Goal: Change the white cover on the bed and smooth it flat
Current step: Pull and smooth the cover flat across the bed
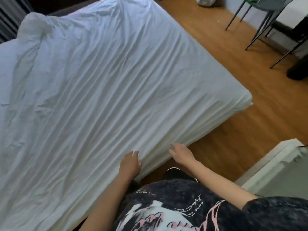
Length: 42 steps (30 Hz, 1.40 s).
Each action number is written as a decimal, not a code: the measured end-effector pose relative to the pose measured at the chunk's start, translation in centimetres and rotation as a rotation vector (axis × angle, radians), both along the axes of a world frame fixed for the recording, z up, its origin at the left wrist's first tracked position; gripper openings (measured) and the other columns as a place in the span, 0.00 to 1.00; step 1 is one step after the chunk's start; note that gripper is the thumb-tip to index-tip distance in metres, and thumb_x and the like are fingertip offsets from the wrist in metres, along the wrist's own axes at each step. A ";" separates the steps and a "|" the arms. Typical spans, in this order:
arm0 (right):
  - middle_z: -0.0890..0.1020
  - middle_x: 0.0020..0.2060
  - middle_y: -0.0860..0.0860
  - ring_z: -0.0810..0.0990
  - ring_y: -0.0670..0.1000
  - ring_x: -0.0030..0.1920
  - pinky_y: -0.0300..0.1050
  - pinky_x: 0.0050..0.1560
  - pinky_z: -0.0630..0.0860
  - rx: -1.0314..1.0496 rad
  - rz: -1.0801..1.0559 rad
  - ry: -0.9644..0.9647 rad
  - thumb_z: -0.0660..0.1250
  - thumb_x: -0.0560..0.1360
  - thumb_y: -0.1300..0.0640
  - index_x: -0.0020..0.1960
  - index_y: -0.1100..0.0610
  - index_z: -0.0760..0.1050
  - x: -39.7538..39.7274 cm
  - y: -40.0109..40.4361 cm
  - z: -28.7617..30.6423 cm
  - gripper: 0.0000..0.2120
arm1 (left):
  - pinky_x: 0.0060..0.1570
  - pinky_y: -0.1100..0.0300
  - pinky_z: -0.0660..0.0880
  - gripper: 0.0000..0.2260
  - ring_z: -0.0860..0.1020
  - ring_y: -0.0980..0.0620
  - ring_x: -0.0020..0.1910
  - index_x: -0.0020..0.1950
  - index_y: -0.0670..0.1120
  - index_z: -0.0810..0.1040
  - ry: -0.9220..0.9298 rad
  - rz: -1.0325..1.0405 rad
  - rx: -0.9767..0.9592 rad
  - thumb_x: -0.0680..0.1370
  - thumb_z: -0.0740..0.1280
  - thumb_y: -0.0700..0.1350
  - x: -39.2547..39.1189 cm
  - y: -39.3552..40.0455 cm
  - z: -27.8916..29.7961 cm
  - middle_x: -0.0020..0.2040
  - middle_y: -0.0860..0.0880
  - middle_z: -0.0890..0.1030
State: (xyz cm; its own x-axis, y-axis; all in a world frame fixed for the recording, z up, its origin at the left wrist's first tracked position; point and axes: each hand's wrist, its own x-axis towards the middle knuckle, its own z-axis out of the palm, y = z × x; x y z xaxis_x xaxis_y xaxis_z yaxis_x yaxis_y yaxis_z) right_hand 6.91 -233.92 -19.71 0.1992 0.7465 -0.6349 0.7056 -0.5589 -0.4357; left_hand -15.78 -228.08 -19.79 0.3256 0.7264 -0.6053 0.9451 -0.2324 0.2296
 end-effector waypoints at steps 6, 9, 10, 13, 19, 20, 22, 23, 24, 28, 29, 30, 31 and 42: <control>0.69 0.71 0.50 0.66 0.51 0.71 0.49 0.65 0.68 -0.005 -0.175 0.010 0.55 0.82 0.47 0.74 0.51 0.64 14.0 -3.2 1.6 0.22 | 0.65 0.54 0.66 0.21 0.68 0.44 0.69 0.73 0.47 0.67 -0.040 -0.181 -0.043 0.81 0.59 0.49 17.6 -0.2 1.5 0.71 0.45 0.69; 0.69 0.71 0.49 0.66 0.51 0.71 0.50 0.65 0.68 -0.030 -0.279 0.004 0.55 0.82 0.47 0.74 0.50 0.64 19.9 -4.2 1.1 0.22 | 0.66 0.56 0.65 0.21 0.69 0.45 0.69 0.74 0.47 0.67 -0.064 -0.280 -0.051 0.81 0.59 0.50 25.4 0.6 1.3 0.72 0.46 0.69; 0.69 0.71 0.49 0.66 0.51 0.71 0.50 0.65 0.68 -0.035 -0.312 -0.004 0.55 0.82 0.47 0.74 0.50 0.64 21.7 -4.5 0.8 0.21 | 0.67 0.56 0.65 0.21 0.68 0.45 0.70 0.74 0.47 0.67 -0.064 -0.313 -0.061 0.81 0.59 0.49 27.7 0.9 1.1 0.72 0.46 0.69; 0.70 0.71 0.48 0.66 0.50 0.71 0.49 0.66 0.68 -0.064 -0.391 -0.005 0.55 0.82 0.48 0.73 0.50 0.65 26.2 -5.3 0.1 0.21 | 0.67 0.55 0.64 0.21 0.67 0.45 0.70 0.73 0.47 0.67 -0.053 -0.392 -0.087 0.81 0.60 0.49 33.7 1.9 0.2 0.72 0.45 0.68; 0.69 0.71 0.48 0.66 0.50 0.71 0.49 0.65 0.68 -0.098 -0.533 -0.001 0.55 0.82 0.47 0.73 0.49 0.65 37.1 -4.2 -0.5 0.21 | 0.65 0.54 0.66 0.20 0.67 0.44 0.69 0.73 0.46 0.67 -0.054 -0.530 -0.100 0.80 0.60 0.49 45.8 6.1 -2.1 0.71 0.45 0.70; 0.69 0.71 0.48 0.66 0.51 0.70 0.49 0.66 0.68 -0.101 -0.569 -0.005 0.55 0.82 0.47 0.73 0.50 0.66 39.1 -3.8 -0.3 0.20 | 0.65 0.54 0.66 0.20 0.67 0.44 0.69 0.73 0.46 0.67 -0.054 -0.553 -0.106 0.81 0.59 0.49 48.0 6.9 -2.2 0.70 0.45 0.70; 0.70 0.71 0.49 0.67 0.51 0.70 0.49 0.66 0.68 -0.101 -0.632 -0.018 0.56 0.81 0.48 0.72 0.50 0.67 43.2 -3.2 0.0 0.20 | 0.64 0.53 0.66 0.20 0.68 0.43 0.68 0.73 0.45 0.66 -0.056 -0.607 -0.112 0.81 0.59 0.48 52.4 8.1 -2.3 0.70 0.45 0.70; 0.70 0.70 0.50 0.67 0.52 0.70 0.49 0.67 0.68 -0.103 -0.658 -0.021 0.57 0.81 0.49 0.72 0.51 0.67 45.3 -2.9 0.2 0.20 | 0.64 0.52 0.67 0.20 0.68 0.43 0.68 0.73 0.45 0.66 -0.052 -0.634 -0.113 0.81 0.58 0.48 54.5 8.6 -2.4 0.70 0.45 0.70; 0.70 0.70 0.50 0.68 0.52 0.70 0.49 0.67 0.68 -0.105 -0.692 -0.020 0.57 0.81 0.49 0.72 0.51 0.67 47.3 -2.6 0.5 0.20 | 0.64 0.52 0.67 0.20 0.68 0.43 0.68 0.73 0.45 0.66 -0.049 -0.656 -0.117 0.81 0.58 0.48 56.6 9.1 -2.4 0.70 0.44 0.70; 0.70 0.70 0.50 0.68 0.52 0.69 0.46 0.66 0.67 -0.104 -0.785 -0.005 0.57 0.82 0.51 0.72 0.53 0.67 54.7 -2.0 1.4 0.19 | 0.66 0.50 0.67 0.20 0.67 0.43 0.70 0.73 0.46 0.67 -0.020 -0.746 -0.129 0.81 0.57 0.47 64.6 10.3 -2.1 0.71 0.43 0.70; 0.70 0.70 0.50 0.69 0.51 0.69 0.44 0.63 0.67 -0.108 -0.793 -0.002 0.57 0.82 0.51 0.72 0.53 0.67 56.7 -2.0 1.3 0.19 | 0.67 0.50 0.67 0.20 0.67 0.43 0.70 0.73 0.46 0.67 -0.016 -0.755 -0.130 0.81 0.57 0.46 66.6 10.6 -2.1 0.71 0.43 0.69; 0.71 0.69 0.51 0.70 0.51 0.68 0.42 0.59 0.68 -0.120 -0.804 0.007 0.57 0.82 0.51 0.72 0.53 0.67 58.7 -1.9 1.3 0.19 | 0.67 0.49 0.67 0.20 0.67 0.43 0.70 0.73 0.45 0.67 -0.016 -0.761 -0.133 0.81 0.57 0.46 68.7 10.8 -2.1 0.71 0.43 0.69; 0.71 0.69 0.51 0.70 0.52 0.67 0.41 0.57 0.68 -0.130 -0.811 0.017 0.57 0.82 0.51 0.71 0.53 0.68 60.7 -1.9 1.1 0.19 | 0.67 0.50 0.66 0.20 0.67 0.43 0.70 0.73 0.45 0.67 -0.013 -0.768 -0.138 0.81 0.57 0.46 70.9 10.9 -2.3 0.71 0.43 0.70; 0.77 0.63 0.50 0.78 0.54 0.58 0.47 0.51 0.75 -0.204 -0.737 0.059 0.57 0.81 0.50 0.70 0.52 0.69 90.9 1.8 -2.1 0.18 | 0.63 0.51 0.69 0.18 0.70 0.43 0.66 0.70 0.45 0.71 -0.028 -0.649 -0.146 0.81 0.58 0.48 98.9 14.1 -5.2 0.67 0.44 0.73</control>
